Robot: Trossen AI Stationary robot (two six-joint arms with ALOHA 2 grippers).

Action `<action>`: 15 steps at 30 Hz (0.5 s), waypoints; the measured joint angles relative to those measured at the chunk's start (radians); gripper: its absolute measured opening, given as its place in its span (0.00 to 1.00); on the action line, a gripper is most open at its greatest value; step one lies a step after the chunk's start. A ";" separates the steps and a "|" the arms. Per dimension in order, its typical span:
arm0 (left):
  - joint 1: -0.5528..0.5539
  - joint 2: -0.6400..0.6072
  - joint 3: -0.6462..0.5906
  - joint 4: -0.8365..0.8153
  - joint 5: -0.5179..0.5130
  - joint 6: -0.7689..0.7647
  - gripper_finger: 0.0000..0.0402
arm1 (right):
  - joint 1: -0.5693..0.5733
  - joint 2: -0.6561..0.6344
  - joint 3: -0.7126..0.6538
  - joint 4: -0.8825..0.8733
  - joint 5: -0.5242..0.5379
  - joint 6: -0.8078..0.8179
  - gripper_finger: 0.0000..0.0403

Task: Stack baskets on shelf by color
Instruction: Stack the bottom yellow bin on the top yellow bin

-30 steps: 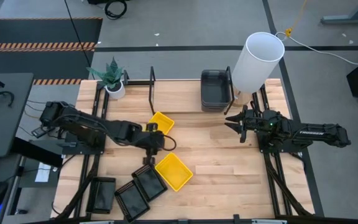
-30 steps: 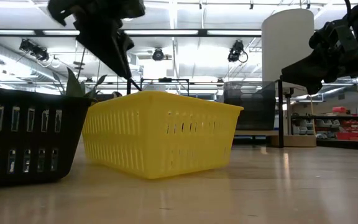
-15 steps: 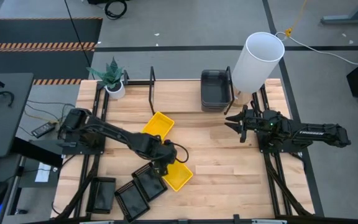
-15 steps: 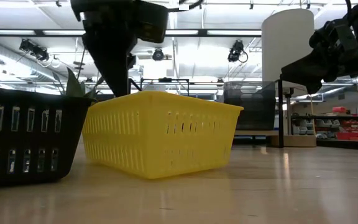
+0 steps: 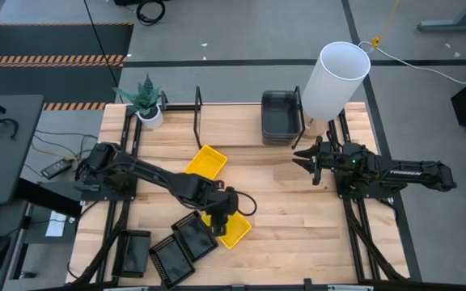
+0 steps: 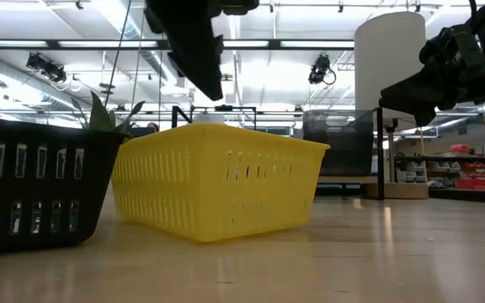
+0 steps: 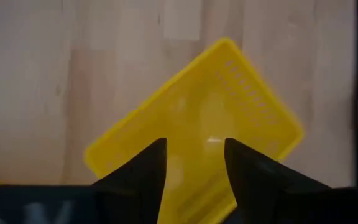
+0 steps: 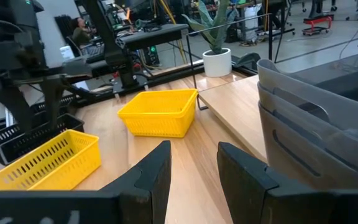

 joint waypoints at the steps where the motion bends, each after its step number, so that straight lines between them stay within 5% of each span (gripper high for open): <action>1: -0.002 0.000 0.000 -0.003 0.000 -0.037 0.41 | 0.000 0.000 0.000 0.000 0.000 0.000 0.34; 7: 0.015 0.000 0.000 -0.147 -0.051 -0.148 0.38 | 0.000 0.000 0.000 0.003 0.000 0.000 0.34; 15: 0.043 0.050 -0.013 -0.143 0.054 -0.133 0.35 | 0.000 0.001 0.000 0.009 0.000 0.000 0.34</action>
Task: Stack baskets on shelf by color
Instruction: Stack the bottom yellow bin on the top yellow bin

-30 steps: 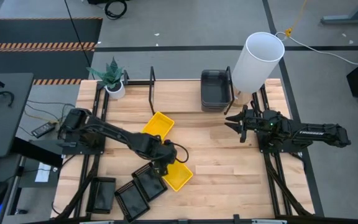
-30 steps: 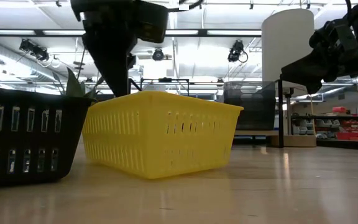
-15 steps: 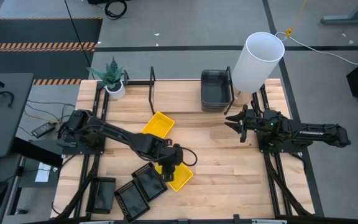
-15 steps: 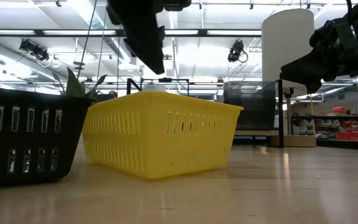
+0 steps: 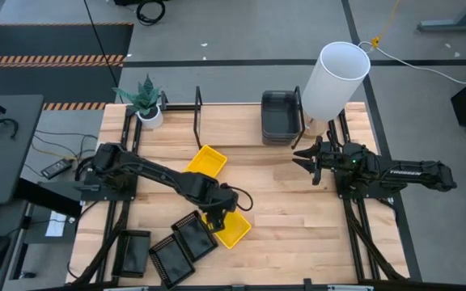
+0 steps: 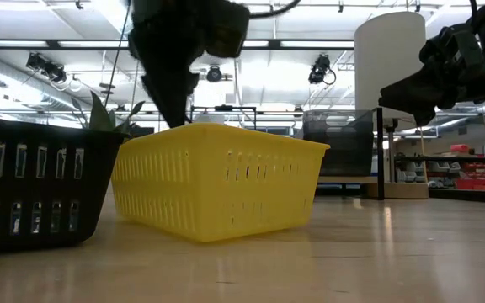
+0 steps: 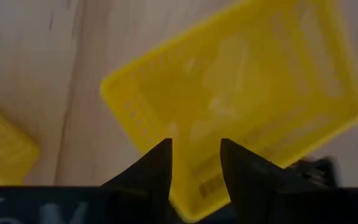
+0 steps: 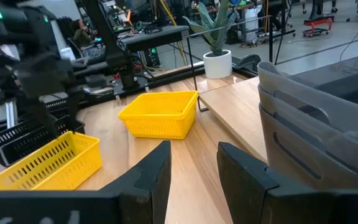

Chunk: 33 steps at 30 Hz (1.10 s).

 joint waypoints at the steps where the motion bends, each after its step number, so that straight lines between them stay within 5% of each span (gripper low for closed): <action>1: 0.002 0.013 0.000 0.001 0.002 0.013 0.35 | 0.000 0.002 0.000 0.006 0.001 0.000 0.34; 10: 0.033 0.102 -0.001 0.114 -0.036 0.215 0.34 | 0.000 0.007 -0.001 0.018 0.000 0.000 0.34; 17: 0.080 0.110 -0.001 0.122 -0.490 0.489 0.30 | 0.000 0.007 -0.001 0.018 0.000 0.000 0.34; 20: 0.083 0.071 -0.002 0.121 -0.569 0.554 0.29 | 0.000 0.007 -0.001 0.019 0.000 0.000 0.34; 23: 0.082 0.034 0.024 0.084 -0.515 0.540 0.29 | 0.000 0.007 -0.001 0.019 0.000 0.000 0.34; 29: 0.077 -0.011 0.075 0.099 -0.169 0.258 0.29 | 0.000 0.007 -0.001 0.019 0.000 0.000 0.34; 33: 0.041 0.007 0.073 0.121 -0.141 0.109 0.31 | 0.000 0.007 -0.001 0.018 0.000 0.000 0.34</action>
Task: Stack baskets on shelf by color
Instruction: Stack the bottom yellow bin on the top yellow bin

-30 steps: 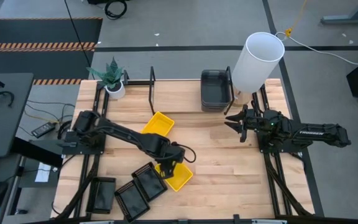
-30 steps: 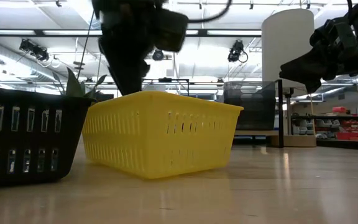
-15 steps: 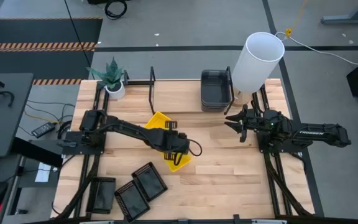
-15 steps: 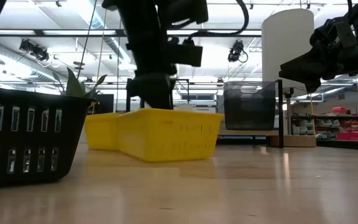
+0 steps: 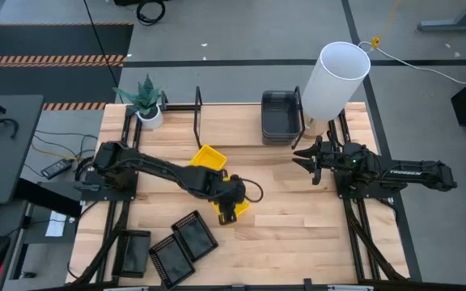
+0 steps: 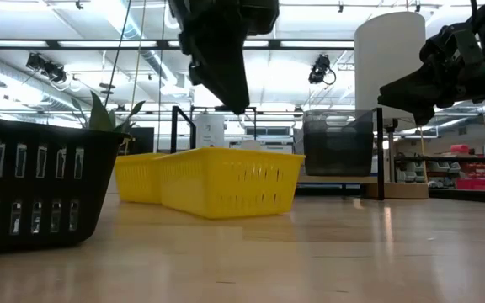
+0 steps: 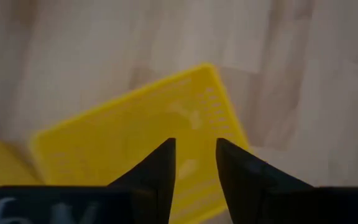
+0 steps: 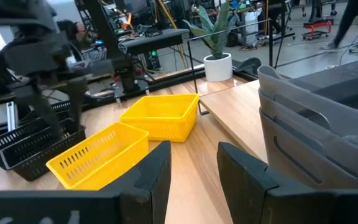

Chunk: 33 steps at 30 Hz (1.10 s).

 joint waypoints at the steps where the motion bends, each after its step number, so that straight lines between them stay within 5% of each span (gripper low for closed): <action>1: -0.009 0.003 -0.001 0.001 0.001 -0.027 0.32 | 0.000 0.000 0.000 0.000 0.000 0.000 0.34; 12: -0.084 0.056 0.000 0.149 0.000 -0.152 0.58 | 0.000 0.006 0.001 0.013 0.000 0.000 0.34; 17: -0.094 0.116 -0.001 0.143 -0.035 -0.149 0.60 | 0.000 0.006 0.001 0.024 -0.002 0.000 0.34; 26: -0.094 0.216 -0.001 0.134 -0.022 -0.031 0.48 | 0.000 0.019 0.002 0.046 -0.004 0.000 0.34; 33: -0.098 0.196 0.001 0.085 -0.009 0.053 0.15 | 0.000 0.020 0.002 0.046 -0.007 0.000 0.34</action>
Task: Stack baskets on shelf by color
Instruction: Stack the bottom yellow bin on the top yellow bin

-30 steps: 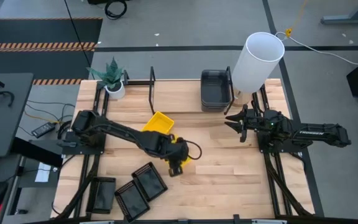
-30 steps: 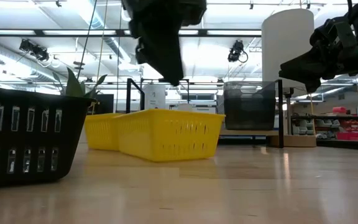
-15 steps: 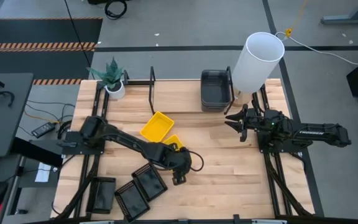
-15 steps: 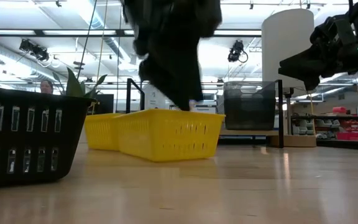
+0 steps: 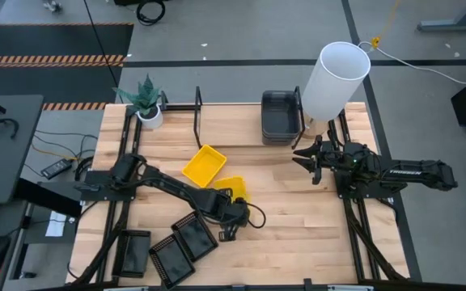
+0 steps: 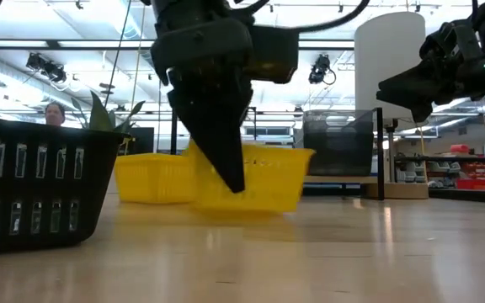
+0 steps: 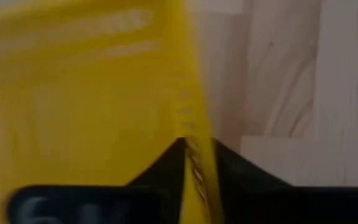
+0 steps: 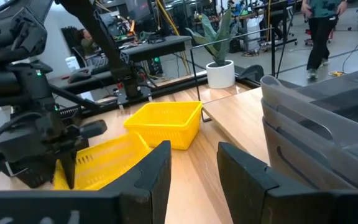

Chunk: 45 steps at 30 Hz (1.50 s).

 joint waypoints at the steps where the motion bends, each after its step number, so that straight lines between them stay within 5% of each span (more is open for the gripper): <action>1: -0.003 -0.003 0.000 -0.011 0.007 0.020 0.09 | 0.000 0.000 0.000 0.000 0.000 0.000 0.34; 7: -0.031 -0.058 -0.001 -0.081 0.024 0.164 0.02 | 0.000 0.000 0.000 0.008 0.000 0.000 0.34; 12: -0.035 -0.188 -0.039 -0.170 -0.086 0.279 0.01 | 0.000 0.000 0.000 0.015 -0.001 0.000 0.34; 29: 0.136 -0.730 -0.549 -0.094 -0.227 0.577 0.00 | 0.000 0.000 -0.001 0.015 -0.001 0.000 0.34; 36: 0.185 -0.752 -0.705 0.048 -0.227 0.808 0.02 | 0.000 0.000 -0.001 0.015 -0.001 0.000 0.34; 45: 0.181 -0.753 -0.714 0.043 -0.227 0.781 0.07 | 0.000 0.000 -0.001 0.015 -0.001 0.000 0.34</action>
